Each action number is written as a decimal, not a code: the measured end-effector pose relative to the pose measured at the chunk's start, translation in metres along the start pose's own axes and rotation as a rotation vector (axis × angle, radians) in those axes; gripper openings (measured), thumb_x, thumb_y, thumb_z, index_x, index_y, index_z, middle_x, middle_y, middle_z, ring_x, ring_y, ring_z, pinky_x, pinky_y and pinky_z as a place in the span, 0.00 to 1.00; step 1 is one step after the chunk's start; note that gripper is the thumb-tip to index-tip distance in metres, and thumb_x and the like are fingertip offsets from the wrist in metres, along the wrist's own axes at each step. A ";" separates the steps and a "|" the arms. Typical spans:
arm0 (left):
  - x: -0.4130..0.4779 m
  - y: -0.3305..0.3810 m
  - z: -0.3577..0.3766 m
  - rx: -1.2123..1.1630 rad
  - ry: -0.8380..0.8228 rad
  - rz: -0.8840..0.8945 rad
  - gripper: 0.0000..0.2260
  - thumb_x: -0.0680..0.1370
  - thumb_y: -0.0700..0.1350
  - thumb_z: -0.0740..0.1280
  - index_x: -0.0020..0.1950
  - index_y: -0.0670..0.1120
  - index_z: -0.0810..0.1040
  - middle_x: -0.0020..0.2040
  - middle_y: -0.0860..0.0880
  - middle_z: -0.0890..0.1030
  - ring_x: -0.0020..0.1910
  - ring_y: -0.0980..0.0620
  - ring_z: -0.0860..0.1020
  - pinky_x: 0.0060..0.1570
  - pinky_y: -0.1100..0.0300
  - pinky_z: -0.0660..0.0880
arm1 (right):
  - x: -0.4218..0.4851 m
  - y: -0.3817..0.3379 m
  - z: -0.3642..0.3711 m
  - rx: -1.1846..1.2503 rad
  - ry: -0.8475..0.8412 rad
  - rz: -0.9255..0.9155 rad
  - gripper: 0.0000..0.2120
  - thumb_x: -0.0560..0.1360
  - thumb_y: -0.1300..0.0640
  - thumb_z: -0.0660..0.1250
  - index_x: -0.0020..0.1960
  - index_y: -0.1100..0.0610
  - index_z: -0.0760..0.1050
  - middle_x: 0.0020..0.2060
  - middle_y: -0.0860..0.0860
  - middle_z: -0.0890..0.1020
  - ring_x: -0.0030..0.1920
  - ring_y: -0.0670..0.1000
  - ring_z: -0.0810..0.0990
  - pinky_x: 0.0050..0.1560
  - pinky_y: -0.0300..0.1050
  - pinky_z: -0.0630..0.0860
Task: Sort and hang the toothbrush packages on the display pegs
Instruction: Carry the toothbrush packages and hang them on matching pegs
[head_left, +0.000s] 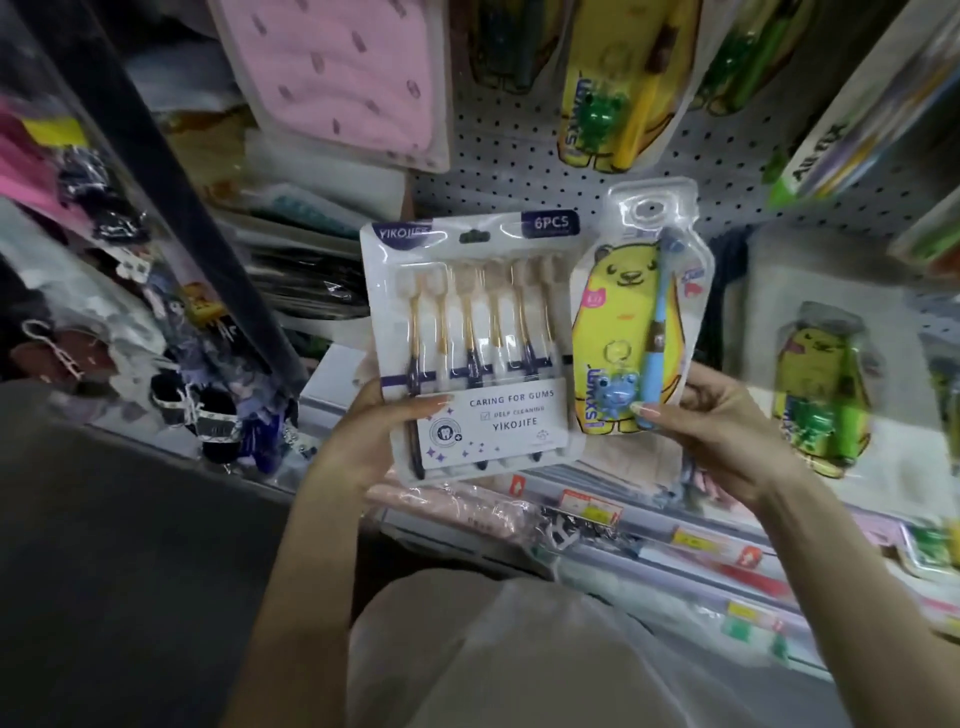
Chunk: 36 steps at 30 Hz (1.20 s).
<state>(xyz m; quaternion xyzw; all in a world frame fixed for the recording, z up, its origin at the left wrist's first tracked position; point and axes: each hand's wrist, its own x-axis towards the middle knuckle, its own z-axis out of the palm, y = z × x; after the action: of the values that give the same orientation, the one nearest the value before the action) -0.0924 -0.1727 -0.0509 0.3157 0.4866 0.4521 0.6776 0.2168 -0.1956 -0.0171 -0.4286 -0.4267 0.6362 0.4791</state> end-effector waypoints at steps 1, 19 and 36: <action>-0.002 0.002 -0.005 0.006 -0.002 0.018 0.29 0.57 0.40 0.80 0.57 0.42 0.80 0.52 0.41 0.84 0.56 0.41 0.81 0.58 0.45 0.75 | 0.004 -0.002 0.004 -0.018 -0.018 -0.013 0.27 0.50 0.50 0.85 0.47 0.55 0.85 0.44 0.53 0.87 0.43 0.48 0.86 0.44 0.39 0.81; -0.053 0.034 -0.045 -0.120 0.092 0.260 0.36 0.45 0.49 0.85 0.50 0.39 0.83 0.43 0.41 0.85 0.44 0.43 0.84 0.35 0.55 0.80 | 0.056 -0.062 0.119 0.026 -0.102 -0.299 0.13 0.58 0.59 0.75 0.42 0.50 0.86 0.41 0.49 0.87 0.43 0.46 0.85 0.44 0.37 0.80; -0.051 0.044 -0.037 -0.210 0.103 0.370 0.15 0.57 0.43 0.80 0.42 0.48 0.87 0.43 0.46 0.86 0.44 0.49 0.85 0.37 0.58 0.81 | 0.072 -0.079 0.147 -0.065 -0.036 -0.347 0.14 0.67 0.62 0.71 0.53 0.55 0.81 0.46 0.50 0.87 0.50 0.51 0.85 0.52 0.46 0.80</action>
<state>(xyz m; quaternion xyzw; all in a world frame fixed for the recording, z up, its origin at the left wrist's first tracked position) -0.1466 -0.2025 -0.0054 0.3036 0.4046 0.6326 0.5865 0.0831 -0.1306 0.0882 -0.3525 -0.5232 0.5372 0.5599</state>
